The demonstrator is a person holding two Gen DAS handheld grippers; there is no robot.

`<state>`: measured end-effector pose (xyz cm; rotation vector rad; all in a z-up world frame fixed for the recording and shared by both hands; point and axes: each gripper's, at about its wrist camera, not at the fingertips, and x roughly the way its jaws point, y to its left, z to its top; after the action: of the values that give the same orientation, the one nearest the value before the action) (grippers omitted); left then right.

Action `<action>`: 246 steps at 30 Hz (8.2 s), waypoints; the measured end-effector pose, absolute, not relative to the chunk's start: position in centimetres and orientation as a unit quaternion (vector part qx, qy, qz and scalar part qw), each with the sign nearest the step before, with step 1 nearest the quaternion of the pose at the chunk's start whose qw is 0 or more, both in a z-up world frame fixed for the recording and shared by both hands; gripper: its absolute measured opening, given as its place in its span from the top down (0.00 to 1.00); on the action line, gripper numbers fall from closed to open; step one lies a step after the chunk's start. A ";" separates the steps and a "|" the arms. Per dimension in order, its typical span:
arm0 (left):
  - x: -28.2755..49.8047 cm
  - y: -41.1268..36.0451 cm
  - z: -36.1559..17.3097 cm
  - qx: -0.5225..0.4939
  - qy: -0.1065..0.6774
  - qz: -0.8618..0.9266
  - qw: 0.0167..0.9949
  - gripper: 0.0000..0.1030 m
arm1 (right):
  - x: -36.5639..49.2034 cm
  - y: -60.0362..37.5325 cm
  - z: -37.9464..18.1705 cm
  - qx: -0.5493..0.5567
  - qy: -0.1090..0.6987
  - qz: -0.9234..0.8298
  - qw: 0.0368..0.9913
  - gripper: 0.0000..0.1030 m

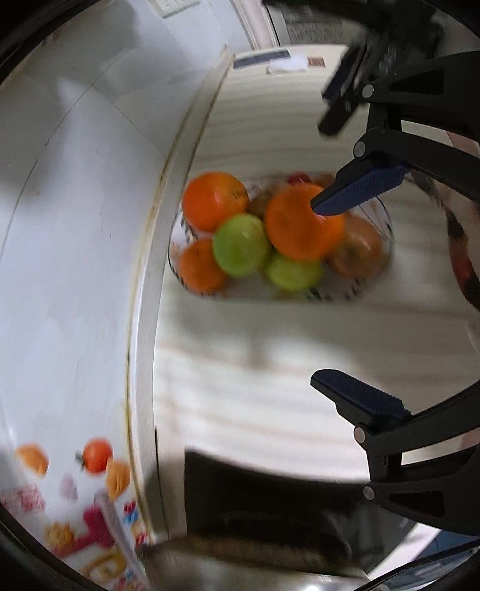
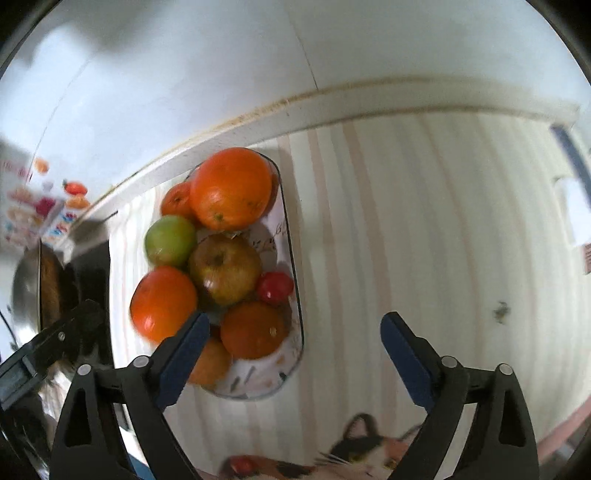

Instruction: Organize fruits

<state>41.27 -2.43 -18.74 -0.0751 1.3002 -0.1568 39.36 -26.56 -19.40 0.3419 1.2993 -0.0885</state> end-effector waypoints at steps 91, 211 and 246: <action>32.1 -0.7 -23.7 -0.007 0.622 0.006 0.783 0.05 | 32.3 -22.4 -22.9 0.181 0.574 0.029 0.798 0.72; 17.1 -2.2 -6.0 0.032 0.456 -0.029 0.889 0.01 | 14.0 -21.8 -1.8 0.043 0.451 -0.061 0.890 0.02; 16.7 -2.1 -6.1 0.026 0.457 -0.029 0.889 0.01 | 12.9 -21.8 -0.7 0.039 0.445 -0.065 0.892 0.02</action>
<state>16.71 -2.11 -6.08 0.0534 0.9489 -0.0597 12.91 -21.79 -0.75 0.0815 0.9241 -0.1345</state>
